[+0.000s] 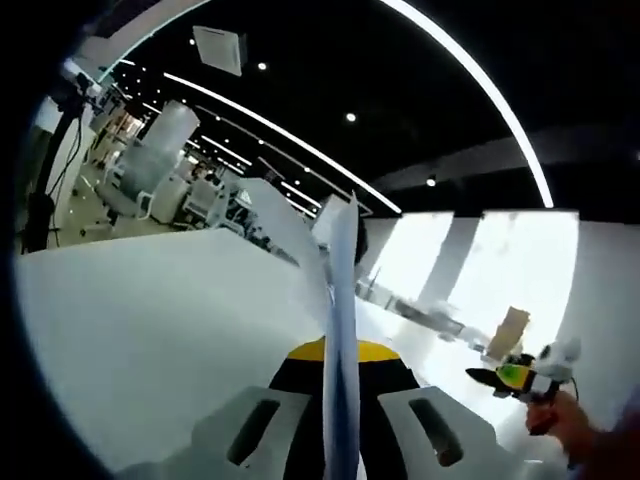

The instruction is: Organize the stack of printing papers by aligning and flattening the scattered papers on the table

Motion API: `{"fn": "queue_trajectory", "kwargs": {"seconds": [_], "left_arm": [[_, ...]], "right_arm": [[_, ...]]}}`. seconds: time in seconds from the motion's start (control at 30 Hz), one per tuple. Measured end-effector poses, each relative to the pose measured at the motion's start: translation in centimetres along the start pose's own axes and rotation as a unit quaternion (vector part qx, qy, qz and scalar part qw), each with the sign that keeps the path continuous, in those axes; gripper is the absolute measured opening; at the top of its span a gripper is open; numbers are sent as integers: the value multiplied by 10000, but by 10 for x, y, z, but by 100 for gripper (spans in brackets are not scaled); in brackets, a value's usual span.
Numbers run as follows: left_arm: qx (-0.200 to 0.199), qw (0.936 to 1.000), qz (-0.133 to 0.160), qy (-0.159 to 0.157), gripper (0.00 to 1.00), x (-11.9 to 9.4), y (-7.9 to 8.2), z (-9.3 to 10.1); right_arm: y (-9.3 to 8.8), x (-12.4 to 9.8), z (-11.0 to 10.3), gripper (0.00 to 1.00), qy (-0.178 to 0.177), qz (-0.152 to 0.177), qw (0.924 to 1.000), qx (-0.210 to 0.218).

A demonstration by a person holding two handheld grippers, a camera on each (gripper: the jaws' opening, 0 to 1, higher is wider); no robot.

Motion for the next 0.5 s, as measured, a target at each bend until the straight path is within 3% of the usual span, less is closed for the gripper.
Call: {"fn": "queue_trajectory", "kwargs": {"seconds": [0.27, 0.5], "left_arm": [[-17, 9990, -110, -426, 6, 13, -10, 25], [161, 9929, -148, -1173, 6, 16, -15, 53]], "right_arm": [[11, -5, 7, 78, 20, 172, 9998, 77], [17, -6, 11, 78, 212, 98, 9997, -34]]}}
Point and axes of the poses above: the point that each gripper's makers call its tool centre point, and the gripper's own axes: x roughly forward along the fingers, z roughly to its right, y roughly out of its top, the point moved 3 cm from there along -x, roughly backward along the fingers, and after that the axes turned 5 degrees about x, right-handed, at the moved point
